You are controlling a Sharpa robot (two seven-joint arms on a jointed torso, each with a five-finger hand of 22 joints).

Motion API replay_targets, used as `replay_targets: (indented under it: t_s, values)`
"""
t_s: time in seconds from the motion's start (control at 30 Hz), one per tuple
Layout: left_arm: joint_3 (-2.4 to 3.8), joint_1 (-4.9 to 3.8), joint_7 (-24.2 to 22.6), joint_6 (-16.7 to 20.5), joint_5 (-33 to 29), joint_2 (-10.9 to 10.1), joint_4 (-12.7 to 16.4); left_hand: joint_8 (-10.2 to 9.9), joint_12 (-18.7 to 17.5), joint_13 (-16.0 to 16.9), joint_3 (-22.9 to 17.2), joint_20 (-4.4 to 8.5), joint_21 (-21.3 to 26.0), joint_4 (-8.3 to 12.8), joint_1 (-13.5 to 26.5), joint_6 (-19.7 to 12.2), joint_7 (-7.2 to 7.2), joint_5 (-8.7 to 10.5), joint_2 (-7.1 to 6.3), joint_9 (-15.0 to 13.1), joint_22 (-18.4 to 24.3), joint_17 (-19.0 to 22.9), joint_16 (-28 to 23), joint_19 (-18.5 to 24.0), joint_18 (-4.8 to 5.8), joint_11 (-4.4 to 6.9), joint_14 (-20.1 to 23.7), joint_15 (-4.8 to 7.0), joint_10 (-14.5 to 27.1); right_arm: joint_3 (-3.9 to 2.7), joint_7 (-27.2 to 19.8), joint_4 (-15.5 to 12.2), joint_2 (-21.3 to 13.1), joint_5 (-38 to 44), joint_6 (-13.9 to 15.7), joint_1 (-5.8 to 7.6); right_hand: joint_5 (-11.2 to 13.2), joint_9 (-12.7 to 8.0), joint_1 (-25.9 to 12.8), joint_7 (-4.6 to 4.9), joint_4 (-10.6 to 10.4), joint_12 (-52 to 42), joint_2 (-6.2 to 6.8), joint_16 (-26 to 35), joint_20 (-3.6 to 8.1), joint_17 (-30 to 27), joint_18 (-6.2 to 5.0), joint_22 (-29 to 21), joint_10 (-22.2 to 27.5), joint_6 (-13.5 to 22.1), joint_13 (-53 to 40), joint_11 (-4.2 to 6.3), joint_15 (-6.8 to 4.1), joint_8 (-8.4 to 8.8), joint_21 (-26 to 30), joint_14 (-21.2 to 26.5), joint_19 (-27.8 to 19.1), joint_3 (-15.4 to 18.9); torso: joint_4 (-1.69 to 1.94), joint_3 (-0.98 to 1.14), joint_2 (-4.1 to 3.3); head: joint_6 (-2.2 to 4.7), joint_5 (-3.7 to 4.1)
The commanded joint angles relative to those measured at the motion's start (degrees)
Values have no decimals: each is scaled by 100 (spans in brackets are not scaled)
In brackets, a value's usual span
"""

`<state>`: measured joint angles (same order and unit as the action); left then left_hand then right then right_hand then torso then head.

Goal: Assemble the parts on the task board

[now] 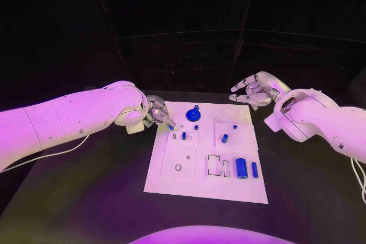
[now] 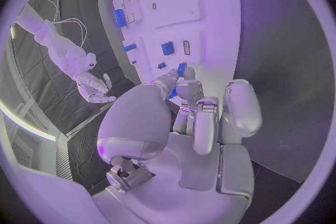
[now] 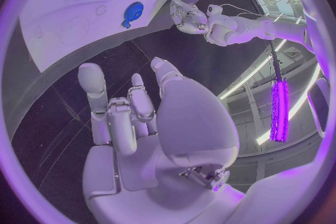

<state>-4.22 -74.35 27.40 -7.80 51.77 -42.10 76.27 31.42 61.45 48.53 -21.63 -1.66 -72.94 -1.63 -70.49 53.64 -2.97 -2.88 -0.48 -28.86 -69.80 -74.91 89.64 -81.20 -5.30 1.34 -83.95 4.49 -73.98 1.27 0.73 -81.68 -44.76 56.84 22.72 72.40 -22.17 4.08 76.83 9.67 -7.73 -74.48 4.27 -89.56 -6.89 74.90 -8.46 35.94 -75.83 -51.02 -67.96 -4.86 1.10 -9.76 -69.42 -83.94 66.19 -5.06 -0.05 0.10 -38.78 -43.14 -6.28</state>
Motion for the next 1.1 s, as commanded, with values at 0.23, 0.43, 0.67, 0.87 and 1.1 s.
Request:
replay_targets:
  t_s: [0.23, 0.43, 0.67, 0.87, 1.1]
  values:
    - [-2, 116, -299, 581, 416, -55, 196, 73, 89, 75, -979, 2, -93, 834, 103, 26, 7, -16, -62, -39, -87, -1509, 36, -95, 69, 9, -605, 21, -107, -4, -41, -6, -3, 11, -18, 11, -20, -9, 41, -70, -46, 3, -3, 549, 133, 710, -43, -17, -13, 9, 16, 92, -152, -35, 22, -385, 2, 22, -12, 1, -7, -23, 9]
    - [-5, 189, -301, 599, 514, -57, 240, 80, 87, 72, -1007, 4, -97, 838, 114, 25, 7, -17, -74, -43, -93, -1509, 36, -99, 70, 10, -605, 22, -109, -4, -43, -5, -2, 11, -19, 10, -20, -9, 41, -70, -46, 3, -3, 549, 133, 710, -43, -17, -13, 9, 16, 92, -152, -35, 22, -385, 2, 22, -10, -1, -10, -37, 11]
    - [-9, 228, -254, 455, 577, -52, 254, 85, 85, 68, -1027, 5, -100, 840, 121, 25, 8, -17, -82, -47, -96, -1509, 36, -101, 70, 11, -605, 23, -110, -4, -44, -2, -2, 11, -24, 10, -22, -10, 50, -1, -49, 10, -18, -44, 88, 1510, -62, -24, -14, 18, 16, 14, -95, -52, 29, -606, 6, 41, -15, 1, -8, -48, 2]
    - [-11, 236, -210, 259, 738, -44, 269, 93, 85, 67, -1069, 6, -109, 850, 133, 21, 8, -18, -105, -53, -110, -1509, 36, -108, 73, 12, -605, 25, -113, -4, -46, 0, 1, 11, -24, 10, -23, -11, 65, -12, -45, 6, -20, -44, 23, 1510, -44, -28, -14, 25, 11, 24, -31, -60, 29, -606, 4, 50, -16, 1, -8, -51, 4]
    - [-12, 240, -175, 24, 787, -42, 295, 96, 93, 78, -1084, 6, -106, 854, 137, 20, 8, -18, -114, -55, -107, -1509, 36, -106, 72, 12, -605, 24, -119, -4, -49, 4, 2, 11, -25, 10, -23, -11, 65, -12, -45, 6, -20, -44, 23, 1510, -44, -28, -14, 25, 11, 24, -31, -60, 29, -606, 4, 50, -12, 1, -8, -56, 9]
